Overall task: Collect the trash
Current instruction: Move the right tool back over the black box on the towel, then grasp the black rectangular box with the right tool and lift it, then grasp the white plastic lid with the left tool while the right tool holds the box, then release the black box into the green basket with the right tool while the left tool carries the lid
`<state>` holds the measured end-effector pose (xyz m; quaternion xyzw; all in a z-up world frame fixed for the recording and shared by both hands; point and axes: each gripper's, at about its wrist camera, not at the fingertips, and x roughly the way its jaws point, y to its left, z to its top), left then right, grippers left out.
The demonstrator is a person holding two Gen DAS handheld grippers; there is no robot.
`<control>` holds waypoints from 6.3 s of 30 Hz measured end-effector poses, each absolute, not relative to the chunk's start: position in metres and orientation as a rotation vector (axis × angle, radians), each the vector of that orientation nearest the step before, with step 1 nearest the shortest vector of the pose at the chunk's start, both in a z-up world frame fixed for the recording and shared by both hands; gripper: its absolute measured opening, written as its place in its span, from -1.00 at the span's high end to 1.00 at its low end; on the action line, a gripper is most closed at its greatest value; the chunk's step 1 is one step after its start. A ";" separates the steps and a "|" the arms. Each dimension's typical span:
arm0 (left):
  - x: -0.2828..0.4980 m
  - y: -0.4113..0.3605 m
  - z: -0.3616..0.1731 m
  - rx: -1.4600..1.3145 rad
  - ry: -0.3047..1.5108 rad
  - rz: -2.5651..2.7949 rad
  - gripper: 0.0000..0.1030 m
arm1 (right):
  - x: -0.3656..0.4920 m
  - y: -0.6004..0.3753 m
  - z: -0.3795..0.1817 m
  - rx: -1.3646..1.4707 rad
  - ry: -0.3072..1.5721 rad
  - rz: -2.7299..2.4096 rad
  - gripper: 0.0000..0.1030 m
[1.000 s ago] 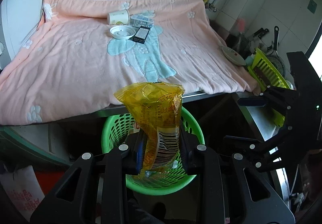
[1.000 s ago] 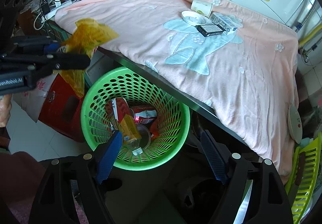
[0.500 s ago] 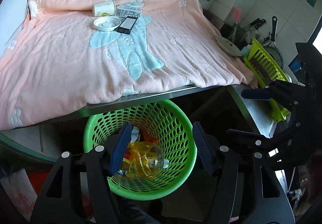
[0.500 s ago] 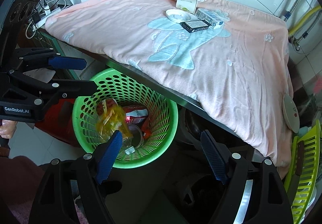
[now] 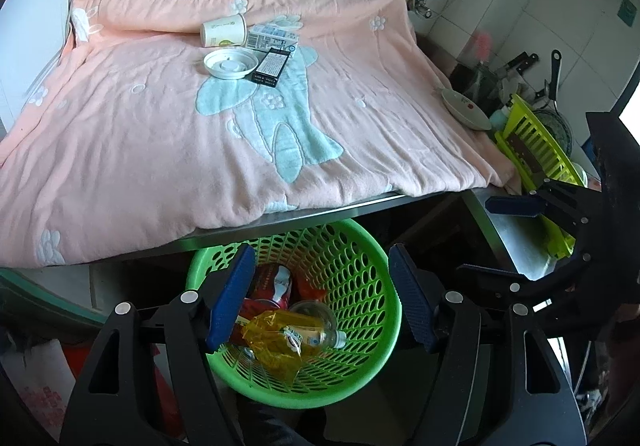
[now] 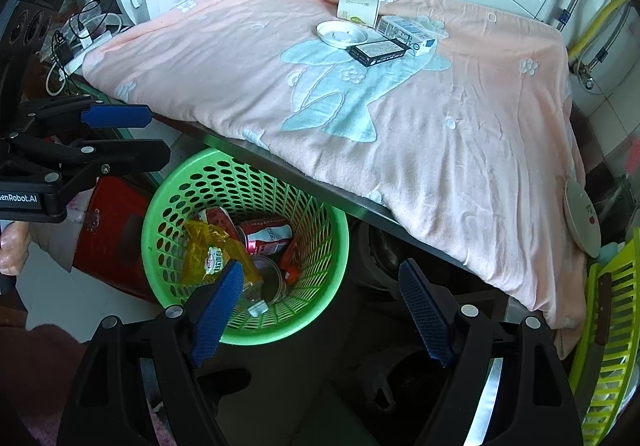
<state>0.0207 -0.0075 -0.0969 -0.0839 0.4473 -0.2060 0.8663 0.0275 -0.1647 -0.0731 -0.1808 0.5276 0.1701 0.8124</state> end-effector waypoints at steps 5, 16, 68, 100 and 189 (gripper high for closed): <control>0.029 0.004 -0.093 -0.182 0.925 -0.402 -0.34 | 0.046 -0.162 -0.072 -0.349 1.128 0.371 -0.50; 0.056 0.033 -0.088 -0.206 0.905 -0.349 -0.34 | 0.130 -0.155 -0.066 -0.218 1.144 0.351 -0.50; 0.244 0.097 -0.120 -0.086 0.910 -0.289 -0.35 | 0.461 -0.140 -0.192 0.261 1.406 0.048 0.02; 0.383 -0.007 -0.168 0.176 0.986 -0.460 -0.90 | 0.322 -0.184 -0.159 0.092 1.309 0.151 0.16; -0.004 0.003 -0.092 0.062 0.796 -0.358 -0.78 | 0.033 -0.150 -0.107 -0.332 1.187 0.440 -0.30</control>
